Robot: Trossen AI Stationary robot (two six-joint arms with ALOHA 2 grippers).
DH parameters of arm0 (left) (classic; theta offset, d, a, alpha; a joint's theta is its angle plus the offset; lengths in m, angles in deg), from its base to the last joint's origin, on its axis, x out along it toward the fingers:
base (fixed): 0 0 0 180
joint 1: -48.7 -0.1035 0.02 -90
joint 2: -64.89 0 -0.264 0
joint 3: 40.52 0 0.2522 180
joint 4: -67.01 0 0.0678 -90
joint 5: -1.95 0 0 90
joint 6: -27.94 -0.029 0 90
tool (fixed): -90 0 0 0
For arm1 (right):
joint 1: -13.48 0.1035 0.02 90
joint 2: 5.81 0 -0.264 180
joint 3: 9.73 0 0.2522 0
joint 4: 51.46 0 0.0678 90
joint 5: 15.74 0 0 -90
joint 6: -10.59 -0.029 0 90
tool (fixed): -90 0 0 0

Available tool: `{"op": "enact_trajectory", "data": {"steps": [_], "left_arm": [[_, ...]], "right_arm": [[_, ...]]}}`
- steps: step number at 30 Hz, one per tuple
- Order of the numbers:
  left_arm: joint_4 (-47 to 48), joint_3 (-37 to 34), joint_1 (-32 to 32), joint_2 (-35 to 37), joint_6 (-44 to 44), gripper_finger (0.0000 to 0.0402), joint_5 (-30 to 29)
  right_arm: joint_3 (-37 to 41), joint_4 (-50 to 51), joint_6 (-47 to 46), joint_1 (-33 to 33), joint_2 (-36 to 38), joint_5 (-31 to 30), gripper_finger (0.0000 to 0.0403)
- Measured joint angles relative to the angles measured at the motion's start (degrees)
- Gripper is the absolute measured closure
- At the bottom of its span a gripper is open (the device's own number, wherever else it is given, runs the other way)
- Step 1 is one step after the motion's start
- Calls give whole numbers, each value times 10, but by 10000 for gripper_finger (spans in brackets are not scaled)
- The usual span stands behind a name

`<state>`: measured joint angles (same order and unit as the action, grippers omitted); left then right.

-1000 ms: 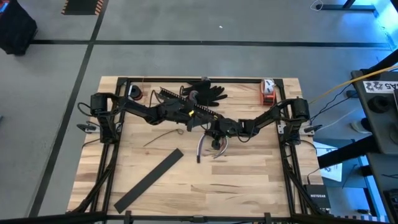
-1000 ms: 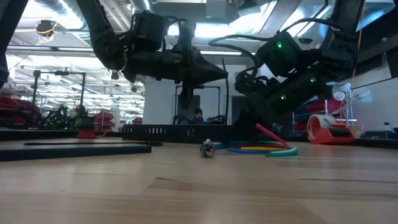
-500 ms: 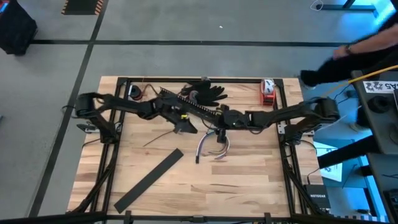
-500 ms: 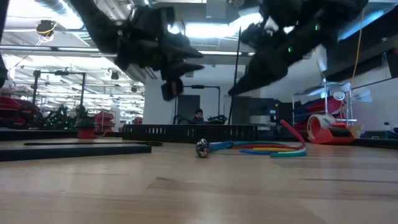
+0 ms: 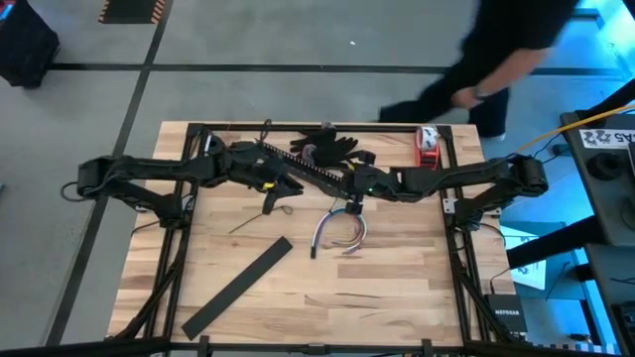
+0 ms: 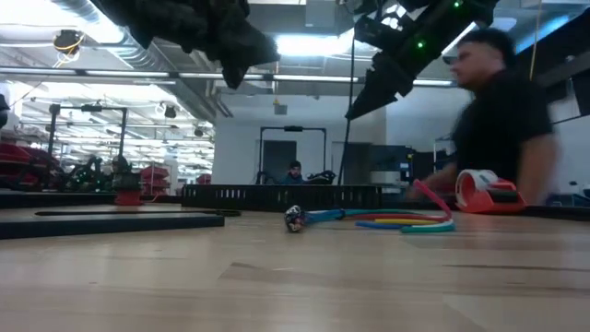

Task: Ziptie cables
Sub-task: Wrap the cable wires together using the black zip tie

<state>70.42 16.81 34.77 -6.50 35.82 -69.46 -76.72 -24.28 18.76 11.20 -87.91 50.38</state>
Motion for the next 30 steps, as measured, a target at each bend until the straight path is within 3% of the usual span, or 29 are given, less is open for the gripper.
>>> {"op": "enact_trajectory", "data": {"steps": [4, 12, 18, 24, 30], "left_arm": [[107, 0, -27, -1, -50, 315, -7], [326, -1, -44, -37, -150, 263, -60], [287, -28, -21, -99, -174, 268, -65], [191, -49, -16, -151, -134, 278, -114], [147, -49, -11, -208, -129, 282, -110]], "right_arm": [[-3, 7, -95, 1, -1, 2, 221], [-4, 34, -301, 1, -1, 74, 221], [-4, 50, -312, 1, -3, 89, 221], [-3, 89, -297, 1, -3, 90, 221], [-3, 137, -254, 1, -3, 91, 221]]}}
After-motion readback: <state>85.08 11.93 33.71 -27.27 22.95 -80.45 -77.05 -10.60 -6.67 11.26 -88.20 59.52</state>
